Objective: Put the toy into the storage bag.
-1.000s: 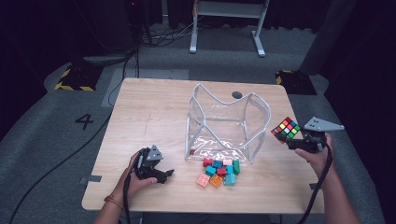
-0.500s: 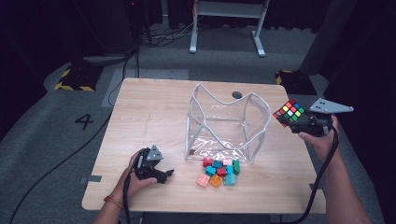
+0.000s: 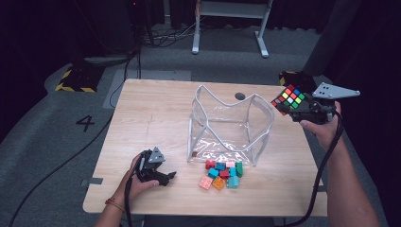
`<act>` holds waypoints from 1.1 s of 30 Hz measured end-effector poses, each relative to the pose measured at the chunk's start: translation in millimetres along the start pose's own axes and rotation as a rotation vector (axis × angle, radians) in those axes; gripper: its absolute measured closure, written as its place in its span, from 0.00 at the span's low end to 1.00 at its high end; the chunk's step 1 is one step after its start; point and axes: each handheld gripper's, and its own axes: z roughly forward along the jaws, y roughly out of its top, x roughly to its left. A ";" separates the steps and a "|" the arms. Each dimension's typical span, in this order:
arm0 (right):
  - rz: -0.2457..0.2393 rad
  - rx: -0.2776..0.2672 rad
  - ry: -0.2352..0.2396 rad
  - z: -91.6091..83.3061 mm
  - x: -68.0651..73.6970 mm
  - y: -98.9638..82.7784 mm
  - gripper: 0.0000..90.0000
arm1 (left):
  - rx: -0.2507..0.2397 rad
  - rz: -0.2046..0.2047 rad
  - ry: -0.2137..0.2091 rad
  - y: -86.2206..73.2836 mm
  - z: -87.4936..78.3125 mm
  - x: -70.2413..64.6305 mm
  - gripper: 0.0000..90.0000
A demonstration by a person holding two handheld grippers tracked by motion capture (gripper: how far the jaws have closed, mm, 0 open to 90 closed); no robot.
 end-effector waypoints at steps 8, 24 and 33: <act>-0.029 -0.002 0.079 18.3 10.6 16.1 0.37 | -0.002 0.005 0.003 0.1 -0.1 0.2 0.13; -0.178 0.112 0.227 66.0 37.1 23.0 0.37 | -0.002 0.004 0.001 0.1 0.0 0.2 0.13; -0.231 0.241 0.298 90.9 42.5 20.3 0.38 | -0.002 0.001 -0.003 0.0 0.2 0.0 0.13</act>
